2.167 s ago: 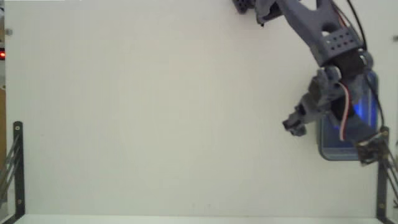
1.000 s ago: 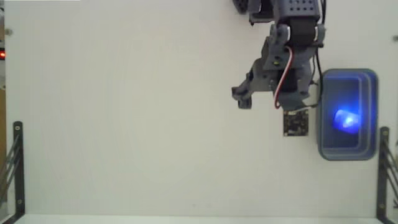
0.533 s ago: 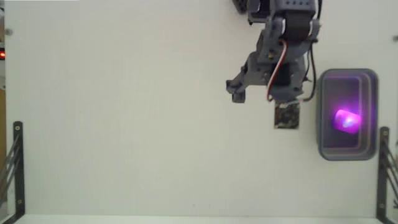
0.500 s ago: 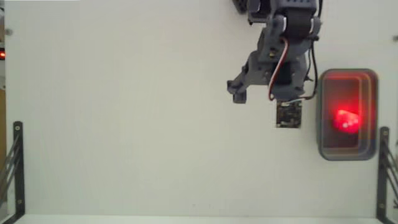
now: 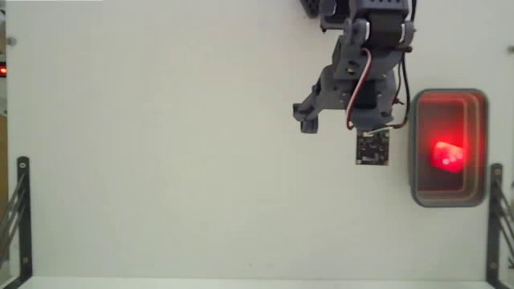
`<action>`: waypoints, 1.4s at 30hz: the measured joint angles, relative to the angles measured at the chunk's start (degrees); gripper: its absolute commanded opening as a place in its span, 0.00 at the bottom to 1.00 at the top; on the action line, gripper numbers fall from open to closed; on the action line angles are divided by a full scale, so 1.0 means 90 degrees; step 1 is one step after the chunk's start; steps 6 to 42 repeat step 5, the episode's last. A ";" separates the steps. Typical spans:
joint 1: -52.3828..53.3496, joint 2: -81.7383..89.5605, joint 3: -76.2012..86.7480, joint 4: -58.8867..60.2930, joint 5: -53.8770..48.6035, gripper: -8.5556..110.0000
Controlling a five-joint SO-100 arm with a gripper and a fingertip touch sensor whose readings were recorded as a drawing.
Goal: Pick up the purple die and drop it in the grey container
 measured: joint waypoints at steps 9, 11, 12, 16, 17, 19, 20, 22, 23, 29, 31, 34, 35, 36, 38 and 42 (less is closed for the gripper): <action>-0.0010 0.0000 0.0000 0.0000 0.0000 1.00; -0.0010 0.0000 0.0000 0.0000 0.0000 1.00; -0.0010 0.0000 0.0000 0.0000 0.0000 1.00; -0.0010 0.0000 0.0000 0.0000 0.0000 1.00; -0.0010 0.0000 0.0000 0.0000 0.0000 1.00; -0.0010 0.0000 0.0000 0.0000 0.0000 1.00; -0.0010 0.0000 0.0000 0.0000 0.0000 1.00; -0.0010 0.0000 0.0000 0.0000 0.0000 1.00; -0.0010 0.0000 0.0000 0.0000 0.0000 1.00; -0.0010 0.0000 0.0000 0.0000 0.0000 1.00; -0.0010 0.0000 0.0000 0.0000 0.0000 1.00; -0.0010 0.0000 0.0000 0.0000 0.0000 1.00; -0.0010 0.0000 0.0000 0.0000 0.0000 1.00; -0.0010 0.0000 0.0000 0.0000 0.0000 1.00; -0.0010 0.0000 0.0000 0.0000 0.0000 1.00; -0.0010 0.0000 0.0000 0.0000 0.0000 1.00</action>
